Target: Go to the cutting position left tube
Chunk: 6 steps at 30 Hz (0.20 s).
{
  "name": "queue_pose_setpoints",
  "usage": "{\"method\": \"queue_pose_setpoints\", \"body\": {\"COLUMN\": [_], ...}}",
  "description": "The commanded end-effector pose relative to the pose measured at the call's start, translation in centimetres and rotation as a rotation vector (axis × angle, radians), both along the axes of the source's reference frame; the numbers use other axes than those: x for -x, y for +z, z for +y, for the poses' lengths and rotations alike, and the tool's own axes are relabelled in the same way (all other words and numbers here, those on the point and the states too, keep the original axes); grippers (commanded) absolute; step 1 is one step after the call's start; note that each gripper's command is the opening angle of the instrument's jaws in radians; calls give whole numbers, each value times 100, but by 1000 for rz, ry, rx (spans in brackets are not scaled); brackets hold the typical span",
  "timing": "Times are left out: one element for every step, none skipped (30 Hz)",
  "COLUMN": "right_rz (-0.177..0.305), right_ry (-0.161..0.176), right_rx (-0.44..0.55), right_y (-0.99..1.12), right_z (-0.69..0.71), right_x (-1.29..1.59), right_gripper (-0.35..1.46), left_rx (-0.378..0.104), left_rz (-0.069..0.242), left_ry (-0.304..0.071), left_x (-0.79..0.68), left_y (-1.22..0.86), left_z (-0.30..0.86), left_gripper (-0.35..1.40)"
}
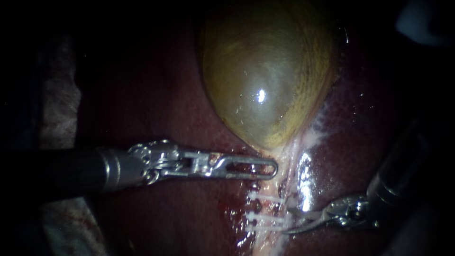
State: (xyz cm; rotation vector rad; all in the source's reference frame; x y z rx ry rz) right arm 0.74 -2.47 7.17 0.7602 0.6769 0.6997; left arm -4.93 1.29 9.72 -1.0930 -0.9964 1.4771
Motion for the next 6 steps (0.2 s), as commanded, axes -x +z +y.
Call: {"method": "queue_pose_setpoints", "body": {"right_rz": [0,0,0,0,0,0], "right_ry": [-1,-1,-1,-1,-1,-1], "right_rx": [1,1,1,1,1,1], "right_y": [0,0,0,0,0,0], "right_z": [0,0,0,0,0,0], "right_x": [0,0,0,0,0,0], "right_gripper": [108,108,108,108,108,108], "left_rx": [-1,-1,-1,-1,-1,-2], "left_rz": [0,0,0,0,0,0], "left_ry": [0,0,0,0,0,0], "left_x": [0,0,0,0,0,0], "left_y": [-1,-1,-2,-2,-2,-3], "left_z": [0,0,0,0,0,0], "left_gripper": [-35,-35,-35,-35,-35,-35]}}
